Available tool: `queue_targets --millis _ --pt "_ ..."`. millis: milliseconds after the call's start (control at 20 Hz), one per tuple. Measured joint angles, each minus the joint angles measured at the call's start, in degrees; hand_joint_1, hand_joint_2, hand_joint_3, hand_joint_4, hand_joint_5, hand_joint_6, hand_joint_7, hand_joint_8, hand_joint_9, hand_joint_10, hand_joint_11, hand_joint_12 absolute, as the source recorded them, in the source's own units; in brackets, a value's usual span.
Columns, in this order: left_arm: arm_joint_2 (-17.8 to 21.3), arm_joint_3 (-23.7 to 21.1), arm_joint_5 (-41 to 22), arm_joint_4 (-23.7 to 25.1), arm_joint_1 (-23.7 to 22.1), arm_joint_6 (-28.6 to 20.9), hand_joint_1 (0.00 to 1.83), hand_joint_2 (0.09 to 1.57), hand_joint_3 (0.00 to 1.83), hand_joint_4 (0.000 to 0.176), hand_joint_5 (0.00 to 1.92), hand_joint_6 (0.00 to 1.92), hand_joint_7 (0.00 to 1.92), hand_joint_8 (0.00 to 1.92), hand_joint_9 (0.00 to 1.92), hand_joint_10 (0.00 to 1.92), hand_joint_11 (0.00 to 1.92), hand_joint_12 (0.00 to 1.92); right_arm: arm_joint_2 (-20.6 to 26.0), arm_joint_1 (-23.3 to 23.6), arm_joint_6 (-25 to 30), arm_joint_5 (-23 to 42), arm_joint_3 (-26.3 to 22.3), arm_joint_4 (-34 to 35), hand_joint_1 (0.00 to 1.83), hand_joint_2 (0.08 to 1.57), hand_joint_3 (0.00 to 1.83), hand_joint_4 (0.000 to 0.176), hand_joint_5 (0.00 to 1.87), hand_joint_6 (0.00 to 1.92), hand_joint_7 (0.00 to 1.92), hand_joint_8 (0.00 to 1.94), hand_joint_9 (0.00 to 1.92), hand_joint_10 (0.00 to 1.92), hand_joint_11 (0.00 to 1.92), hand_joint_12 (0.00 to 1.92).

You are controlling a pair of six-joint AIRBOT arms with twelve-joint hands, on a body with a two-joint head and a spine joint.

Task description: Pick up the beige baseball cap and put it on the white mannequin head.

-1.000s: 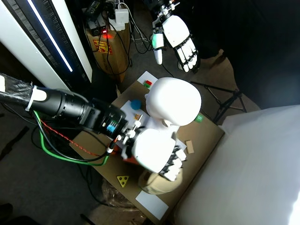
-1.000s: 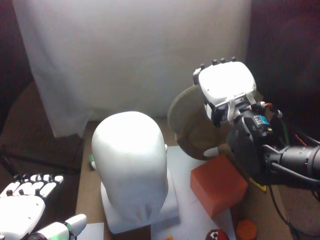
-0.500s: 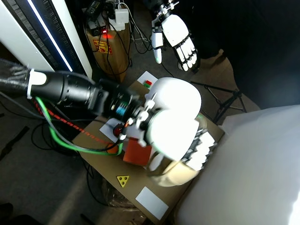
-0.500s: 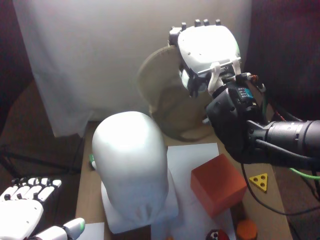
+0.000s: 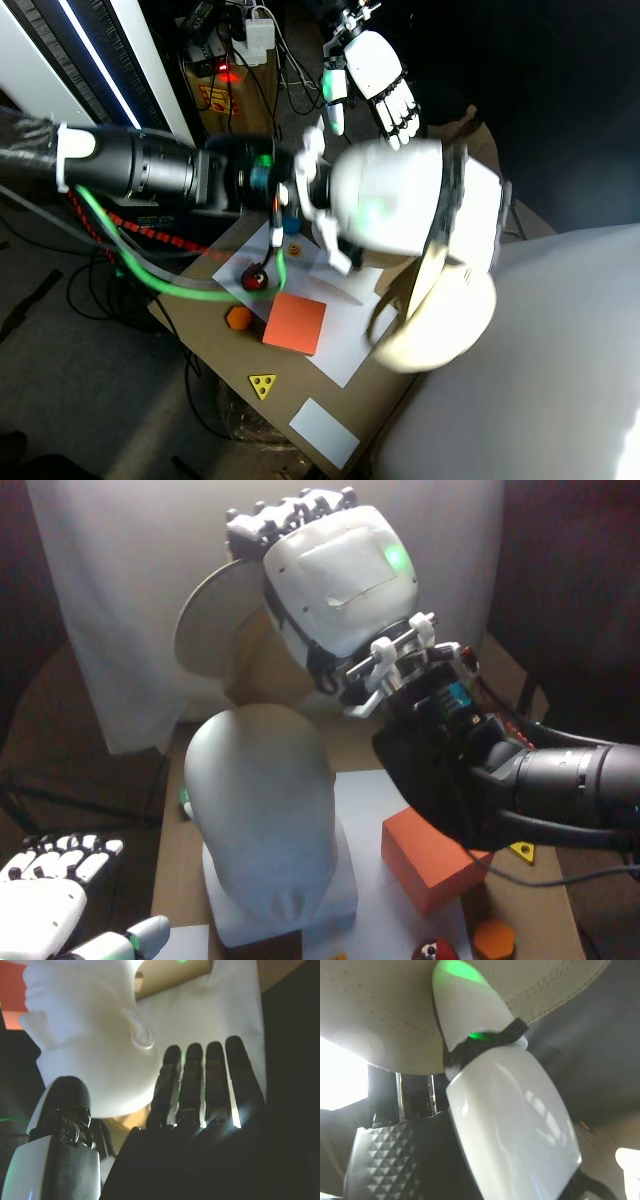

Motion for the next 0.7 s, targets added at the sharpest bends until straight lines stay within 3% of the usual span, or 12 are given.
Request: queue_targets --millis 200,500,700 --pt "0.00 0.00 0.00 0.20 0.00 0.00 0.00 1.19 0.00 0.000 0.10 0.00 0.07 0.00 0.05 0.00 0.00 0.27 0.50 -0.26 -0.02 0.55 -2.12 0.17 1.36 1.17 0.00 0.000 0.79 1.04 0.91 1.11 0.84 1.47 0.80 1.51" --pt "0.02 0.00 -0.63 0.20 0.17 -0.20 0.00 1.19 0.00 0.000 0.09 0.00 0.05 0.00 0.03 0.00 0.00 0.27 3.41 -5.40 2.54 0.20 -9.73 -11.80 1.37 1.16 0.00 0.000 0.80 1.02 0.91 1.10 0.86 1.47 0.81 1.51" --pt "0.02 0.00 -1.01 0.52 0.55 -0.22 0.00 1.19 0.00 0.000 0.10 0.00 0.08 0.01 0.04 0.00 0.00 0.27 4.63 -6.64 2.21 -2.01 -11.63 -10.78 1.36 1.17 0.00 0.000 0.78 1.04 0.92 1.09 0.85 1.47 0.80 1.50"
